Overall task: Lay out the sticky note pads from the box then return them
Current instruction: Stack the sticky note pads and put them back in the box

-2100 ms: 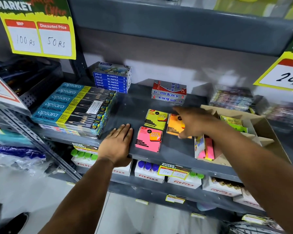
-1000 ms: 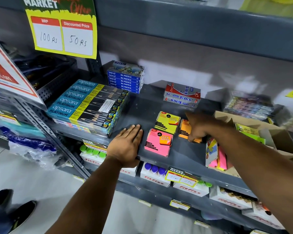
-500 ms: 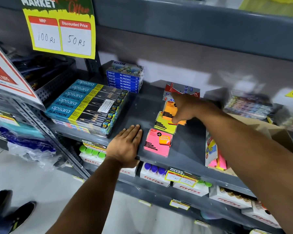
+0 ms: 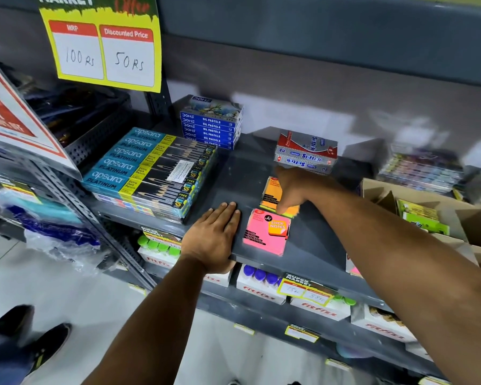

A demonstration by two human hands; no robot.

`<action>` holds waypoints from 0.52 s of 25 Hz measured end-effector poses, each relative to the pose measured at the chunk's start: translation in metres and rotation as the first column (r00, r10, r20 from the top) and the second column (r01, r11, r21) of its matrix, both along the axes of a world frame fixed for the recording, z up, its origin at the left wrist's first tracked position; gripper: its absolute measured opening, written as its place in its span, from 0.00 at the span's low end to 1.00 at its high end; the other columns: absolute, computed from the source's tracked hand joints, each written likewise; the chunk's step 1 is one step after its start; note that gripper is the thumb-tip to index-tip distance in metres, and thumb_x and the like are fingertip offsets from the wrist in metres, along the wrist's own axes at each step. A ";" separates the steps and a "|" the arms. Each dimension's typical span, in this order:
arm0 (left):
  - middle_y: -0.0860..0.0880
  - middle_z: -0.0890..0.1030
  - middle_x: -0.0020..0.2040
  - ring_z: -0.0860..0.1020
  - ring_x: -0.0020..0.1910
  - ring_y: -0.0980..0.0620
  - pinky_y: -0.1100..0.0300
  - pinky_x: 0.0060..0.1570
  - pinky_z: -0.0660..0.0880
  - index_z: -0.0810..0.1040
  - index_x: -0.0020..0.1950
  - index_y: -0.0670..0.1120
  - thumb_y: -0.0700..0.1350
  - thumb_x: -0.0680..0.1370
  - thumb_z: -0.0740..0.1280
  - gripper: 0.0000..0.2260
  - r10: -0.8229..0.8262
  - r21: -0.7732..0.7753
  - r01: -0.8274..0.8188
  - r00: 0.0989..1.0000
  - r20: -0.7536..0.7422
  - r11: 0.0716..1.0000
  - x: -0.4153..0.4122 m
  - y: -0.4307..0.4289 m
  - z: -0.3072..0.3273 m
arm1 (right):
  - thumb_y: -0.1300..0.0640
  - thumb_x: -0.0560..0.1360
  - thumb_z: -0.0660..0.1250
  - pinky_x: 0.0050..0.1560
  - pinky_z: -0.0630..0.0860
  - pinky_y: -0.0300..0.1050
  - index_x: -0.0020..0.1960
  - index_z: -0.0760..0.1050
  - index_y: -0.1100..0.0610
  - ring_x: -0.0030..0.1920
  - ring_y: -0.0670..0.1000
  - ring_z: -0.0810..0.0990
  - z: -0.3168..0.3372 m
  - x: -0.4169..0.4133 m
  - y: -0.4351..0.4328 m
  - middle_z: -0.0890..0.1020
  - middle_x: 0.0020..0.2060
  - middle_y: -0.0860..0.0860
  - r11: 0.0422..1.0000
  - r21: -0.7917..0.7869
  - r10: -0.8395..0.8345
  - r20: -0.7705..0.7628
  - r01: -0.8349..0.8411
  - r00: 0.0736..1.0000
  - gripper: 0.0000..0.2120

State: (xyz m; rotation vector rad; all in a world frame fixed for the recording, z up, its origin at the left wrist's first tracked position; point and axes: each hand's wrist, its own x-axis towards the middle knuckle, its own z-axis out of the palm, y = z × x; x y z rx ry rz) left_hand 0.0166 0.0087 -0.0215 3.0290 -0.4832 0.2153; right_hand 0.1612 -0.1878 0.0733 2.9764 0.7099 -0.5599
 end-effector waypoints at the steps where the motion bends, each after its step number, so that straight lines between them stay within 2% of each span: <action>1: 0.39 0.64 0.74 0.63 0.72 0.41 0.45 0.71 0.61 0.61 0.73 0.40 0.56 0.66 0.67 0.39 0.002 0.005 -0.002 1.000 -0.001 1.000 0.000 0.000 0.000 | 0.46 0.59 0.80 0.41 0.73 0.45 0.65 0.64 0.56 0.47 0.53 0.75 -0.001 0.000 0.000 0.77 0.54 0.54 1.000 0.001 0.002 -0.006 -0.002 1.000 0.42; 3: 0.39 0.65 0.74 0.63 0.72 0.41 0.45 0.71 0.60 0.61 0.73 0.40 0.56 0.66 0.67 0.39 0.004 0.009 -0.004 1.000 0.004 1.000 0.000 0.000 -0.001 | 0.46 0.59 0.80 0.38 0.71 0.43 0.63 0.66 0.56 0.45 0.53 0.75 -0.002 0.002 0.001 0.77 0.51 0.53 1.000 0.003 -0.001 -0.023 0.001 1.000 0.40; 6: 0.39 0.65 0.73 0.64 0.72 0.41 0.44 0.70 0.60 0.62 0.72 0.40 0.55 0.66 0.69 0.39 0.002 0.010 -0.002 1.000 0.010 1.000 0.000 0.000 -0.002 | 0.47 0.60 0.80 0.31 0.68 0.42 0.55 0.66 0.53 0.41 0.52 0.76 -0.005 0.002 0.001 0.75 0.44 0.51 0.999 0.017 -0.028 -0.042 0.029 0.999 0.33; 9: 0.39 0.66 0.73 0.65 0.71 0.41 0.44 0.70 0.60 0.62 0.72 0.40 0.55 0.67 0.69 0.38 0.005 0.015 -0.005 1.000 0.007 1.000 0.001 0.001 -0.003 | 0.47 0.60 0.80 0.27 0.67 0.40 0.52 0.66 0.52 0.35 0.48 0.75 -0.012 0.001 0.000 0.74 0.36 0.48 0.999 0.026 -0.030 -0.013 0.031 0.999 0.30; 13: 0.38 0.67 0.72 0.67 0.70 0.40 0.43 0.68 0.63 0.64 0.71 0.40 0.51 0.72 0.65 0.31 0.009 0.002 -0.009 1.000 0.010 1.000 0.001 0.000 -0.003 | 0.46 0.57 0.81 0.26 0.68 0.40 0.51 0.69 0.53 0.34 0.48 0.76 -0.015 0.000 0.000 0.76 0.36 0.49 1.000 0.020 -0.003 0.050 0.002 0.999 0.30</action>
